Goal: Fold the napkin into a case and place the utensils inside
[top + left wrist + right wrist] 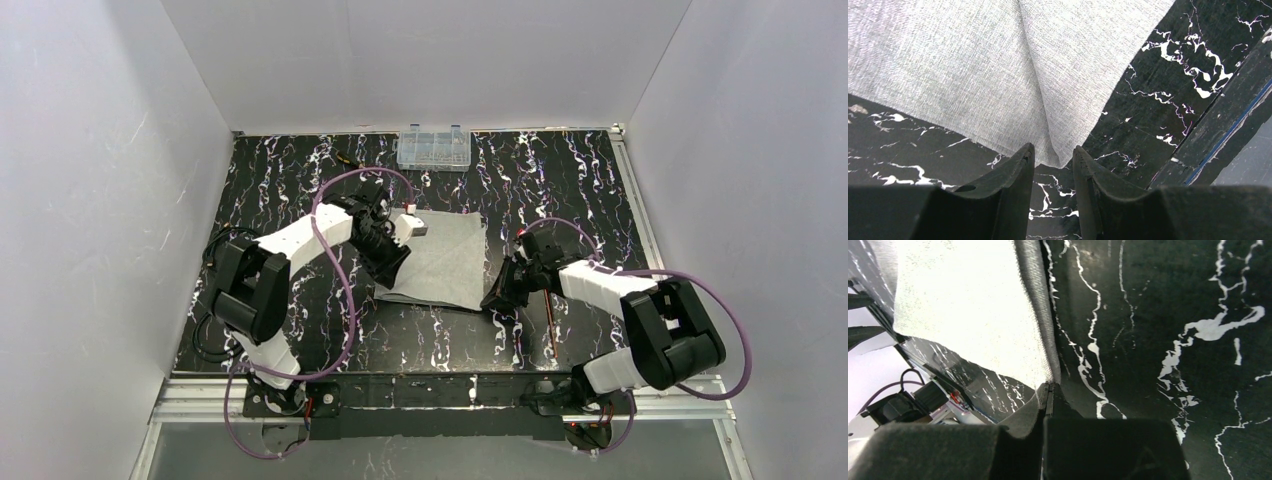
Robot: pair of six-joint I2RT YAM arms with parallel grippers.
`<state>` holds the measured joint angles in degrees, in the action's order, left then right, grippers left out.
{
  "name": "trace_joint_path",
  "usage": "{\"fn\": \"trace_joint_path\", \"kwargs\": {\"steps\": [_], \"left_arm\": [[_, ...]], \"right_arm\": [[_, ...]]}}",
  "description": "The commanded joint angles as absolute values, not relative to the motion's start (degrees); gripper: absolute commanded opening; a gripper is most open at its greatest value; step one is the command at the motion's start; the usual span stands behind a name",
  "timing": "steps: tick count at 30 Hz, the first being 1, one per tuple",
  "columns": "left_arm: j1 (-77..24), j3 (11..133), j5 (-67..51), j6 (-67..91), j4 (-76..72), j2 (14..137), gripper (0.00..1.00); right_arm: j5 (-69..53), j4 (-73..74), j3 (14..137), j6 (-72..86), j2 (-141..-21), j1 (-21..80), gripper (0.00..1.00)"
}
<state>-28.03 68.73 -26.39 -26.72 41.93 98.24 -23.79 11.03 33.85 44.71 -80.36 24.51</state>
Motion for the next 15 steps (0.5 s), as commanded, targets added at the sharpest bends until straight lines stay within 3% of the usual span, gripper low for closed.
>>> {"fn": "trace_joint_path", "kwargs": {"steps": [1, 7, 11, 15], "left_arm": [[-29.01, 68.18, -27.55, -26.30, 41.13, 98.88, 0.32], [-29.58, 63.81, -22.69, -29.04, 39.61, 98.52, 0.32], [-29.54, 61.72, -19.96, -30.17, 38.46, 97.63, 0.32], [-29.53, 61.01, -19.71, -29.91, 38.06, 97.05, 0.31]], "right_arm": [[-22.89, 11.29, 33.14, 43.12, -81.56, 24.88, 0.01], [-22.67, 11.63, 35.09, 42.10, -82.47, 24.91, 0.09], [-20.99, 15.91, 40.81, 38.58, -84.00, 24.73, 0.40], [-19.87, 21.04, 49.08, 34.51, -85.19, 22.04, 0.56]]}}
